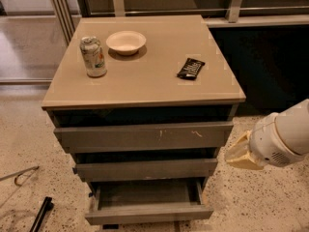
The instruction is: Close bottom drawer
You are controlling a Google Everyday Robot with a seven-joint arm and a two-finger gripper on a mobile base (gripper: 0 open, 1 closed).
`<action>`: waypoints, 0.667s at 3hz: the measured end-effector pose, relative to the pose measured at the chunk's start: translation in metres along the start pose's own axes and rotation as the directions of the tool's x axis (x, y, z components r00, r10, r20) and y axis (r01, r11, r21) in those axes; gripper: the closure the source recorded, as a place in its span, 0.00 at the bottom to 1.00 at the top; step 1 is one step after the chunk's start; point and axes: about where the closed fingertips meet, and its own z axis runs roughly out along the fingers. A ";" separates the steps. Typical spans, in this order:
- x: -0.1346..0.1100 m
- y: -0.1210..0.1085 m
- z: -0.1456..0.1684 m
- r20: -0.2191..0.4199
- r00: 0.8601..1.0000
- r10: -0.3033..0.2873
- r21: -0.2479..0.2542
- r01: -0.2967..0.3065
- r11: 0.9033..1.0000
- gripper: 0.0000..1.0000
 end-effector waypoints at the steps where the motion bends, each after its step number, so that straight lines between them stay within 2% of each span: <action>1: -0.002 -0.001 -0.003 -0.002 1.000 -0.004 0.004 0.004 1.000 1.00; 2: 0.020 0.013 0.031 -0.003 1.000 0.016 -0.027 -0.016 1.000 1.00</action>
Offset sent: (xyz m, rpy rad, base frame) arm -0.0470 -0.0021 -0.1530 0.0497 0.1287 -0.0180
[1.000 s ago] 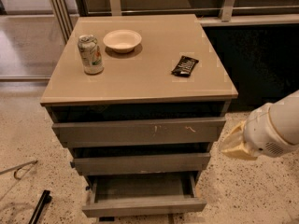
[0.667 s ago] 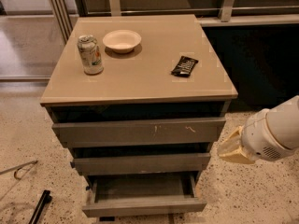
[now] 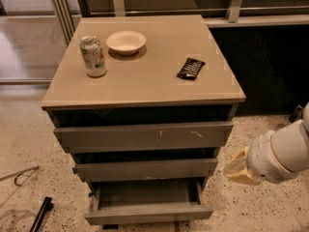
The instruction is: Close bottom drawer
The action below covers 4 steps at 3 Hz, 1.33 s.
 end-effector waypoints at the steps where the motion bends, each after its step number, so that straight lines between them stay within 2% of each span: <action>1: 0.043 0.033 0.080 0.026 0.998 0.048 -0.086 -0.046 0.995 1.00; 2: 0.091 0.065 0.166 0.046 0.989 0.141 -0.199 -0.129 0.971 1.00; 3: 0.125 0.086 0.232 0.049 0.973 0.227 -0.297 -0.203 0.933 1.00; 4: 0.133 0.103 0.257 0.050 0.966 0.255 -0.351 -0.222 0.910 1.00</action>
Offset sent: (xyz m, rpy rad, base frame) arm -0.0991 0.0254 -0.3386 0.2940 0.4106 -0.0761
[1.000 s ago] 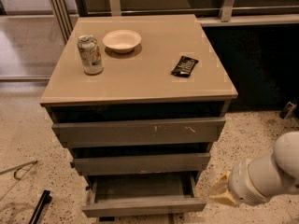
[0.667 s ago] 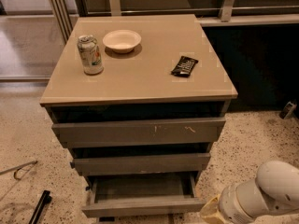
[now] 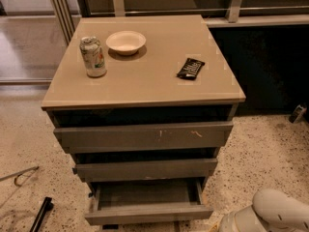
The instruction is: Close bottom drawer
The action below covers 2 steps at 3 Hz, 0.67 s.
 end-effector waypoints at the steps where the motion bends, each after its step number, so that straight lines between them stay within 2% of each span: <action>1: 0.010 -0.011 0.013 -0.007 1.000 -0.031 0.041 0.031 0.999 1.00; 2: 0.017 -0.054 0.039 0.024 0.992 -0.125 0.119 0.121 0.986 1.00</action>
Offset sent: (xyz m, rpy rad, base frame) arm 0.0581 0.0024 -0.1637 0.0553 -0.2920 0.0771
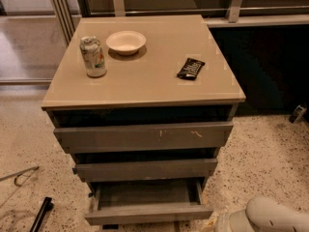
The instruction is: Close bottom drawer
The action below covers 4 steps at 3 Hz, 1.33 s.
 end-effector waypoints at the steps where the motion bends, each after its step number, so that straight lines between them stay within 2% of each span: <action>1: 0.015 -0.041 0.045 0.068 0.995 -0.073 0.023 0.071 0.997 1.00; 2: 0.023 -0.049 0.071 0.102 0.993 -0.054 0.010 0.053 0.999 1.00; 3: 0.024 -0.047 0.073 0.095 0.994 -0.061 0.009 0.060 0.998 1.00; 4: 0.035 -0.055 0.092 0.081 0.992 -0.101 0.037 0.098 0.994 1.00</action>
Offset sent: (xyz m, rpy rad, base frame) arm 0.0279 -0.0002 -0.0470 0.0433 -0.0756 0.0284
